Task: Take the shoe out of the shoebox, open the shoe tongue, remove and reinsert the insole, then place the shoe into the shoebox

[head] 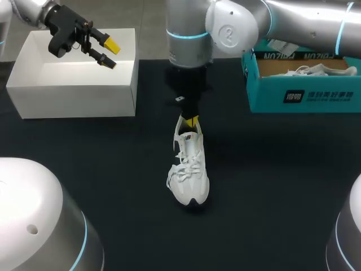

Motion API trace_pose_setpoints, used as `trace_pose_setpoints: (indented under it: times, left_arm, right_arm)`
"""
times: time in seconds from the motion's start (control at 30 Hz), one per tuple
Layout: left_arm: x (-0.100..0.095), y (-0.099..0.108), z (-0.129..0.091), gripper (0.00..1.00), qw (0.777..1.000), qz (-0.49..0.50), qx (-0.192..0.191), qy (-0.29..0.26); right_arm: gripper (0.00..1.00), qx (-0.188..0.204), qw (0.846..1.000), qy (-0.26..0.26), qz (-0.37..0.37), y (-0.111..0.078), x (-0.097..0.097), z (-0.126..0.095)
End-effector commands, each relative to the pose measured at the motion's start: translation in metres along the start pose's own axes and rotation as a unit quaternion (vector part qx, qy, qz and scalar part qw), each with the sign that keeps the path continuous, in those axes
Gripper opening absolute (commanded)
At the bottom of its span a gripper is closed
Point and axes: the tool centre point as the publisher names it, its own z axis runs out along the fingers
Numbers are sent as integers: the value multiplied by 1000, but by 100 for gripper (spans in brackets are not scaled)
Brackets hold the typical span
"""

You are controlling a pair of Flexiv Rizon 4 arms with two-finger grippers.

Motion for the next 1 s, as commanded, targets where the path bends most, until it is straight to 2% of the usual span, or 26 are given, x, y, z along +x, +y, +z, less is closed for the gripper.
trace_pose_setpoints:
  times: [0.03,0.13,0.83,0.9,1.0]
  left_arm:
    - [-1,0,0,100,1000,0,1,2]
    - [-1,0,0,100,1000,0,1,2]
    - [-1,0,0,100,1000,0,1,2]
    - [-1,0,0,100,1000,0,1,2]
    - [-1,0,0,100,1000,0,1,2]
  right_arm:
    - [0,-39,991,14,-130,2,3,-1]
    - [0,-40,986,25,-159,4,3,-2]
    - [0,-40,986,25,-159,4,3,-2]
    - [0,-34,980,-7,-196,8,-2,-6]
    - [0,-46,969,-36,-240,15,-10,-10]
